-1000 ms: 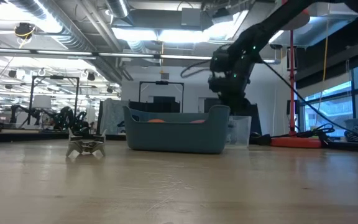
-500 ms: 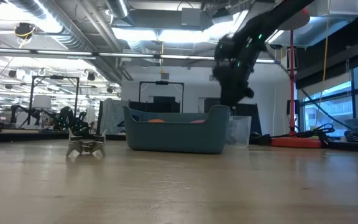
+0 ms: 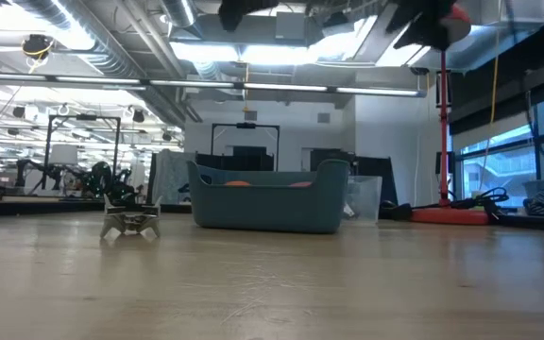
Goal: Pick and place Stapler, Stapler remover, tape
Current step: Put the blue stapler into the black bin
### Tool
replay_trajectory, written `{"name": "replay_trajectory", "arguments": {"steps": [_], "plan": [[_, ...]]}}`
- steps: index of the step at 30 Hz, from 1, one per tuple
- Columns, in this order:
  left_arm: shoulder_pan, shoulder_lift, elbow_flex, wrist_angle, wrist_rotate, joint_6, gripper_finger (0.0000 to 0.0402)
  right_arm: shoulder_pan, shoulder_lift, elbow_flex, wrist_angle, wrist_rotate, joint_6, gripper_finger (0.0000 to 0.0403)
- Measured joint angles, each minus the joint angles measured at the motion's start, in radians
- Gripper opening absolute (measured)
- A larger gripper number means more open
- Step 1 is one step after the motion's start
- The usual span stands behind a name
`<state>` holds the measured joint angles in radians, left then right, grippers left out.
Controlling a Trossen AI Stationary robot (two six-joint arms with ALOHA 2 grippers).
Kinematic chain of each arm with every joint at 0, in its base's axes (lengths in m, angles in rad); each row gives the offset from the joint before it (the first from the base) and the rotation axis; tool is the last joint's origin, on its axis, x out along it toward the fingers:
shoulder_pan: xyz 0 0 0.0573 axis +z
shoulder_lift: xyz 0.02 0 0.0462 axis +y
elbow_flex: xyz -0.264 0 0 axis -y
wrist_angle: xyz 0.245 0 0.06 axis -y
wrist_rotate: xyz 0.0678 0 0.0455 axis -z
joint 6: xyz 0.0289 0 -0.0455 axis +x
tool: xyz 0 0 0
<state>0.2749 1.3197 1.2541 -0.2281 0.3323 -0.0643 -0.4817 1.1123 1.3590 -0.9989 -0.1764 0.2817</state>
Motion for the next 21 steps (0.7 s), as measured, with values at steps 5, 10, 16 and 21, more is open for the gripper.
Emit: {"name": "replay_trajectory", "arguments": {"steps": [5,10,16,21], "plan": [[0.000,0.000,0.000,-0.112,-0.002,0.000,0.0260,0.185,-0.132,-0.020,-0.034,-0.001,0.220,0.0184],[0.001,0.000,0.000,-0.131,-0.029,0.041,0.0254,0.451,-0.187,-0.141,-0.029,-0.005,0.476,0.0184],[0.004,0.000,0.000,-0.129,-0.092,0.078,0.0251,0.772,-0.141,-0.352,0.233,-0.027,0.720,0.0184],[0.004,0.000,0.000,-0.128,-0.123,0.079,0.0251,0.930,-0.023,-0.449,0.354,-0.041,0.819,0.0184]]}}
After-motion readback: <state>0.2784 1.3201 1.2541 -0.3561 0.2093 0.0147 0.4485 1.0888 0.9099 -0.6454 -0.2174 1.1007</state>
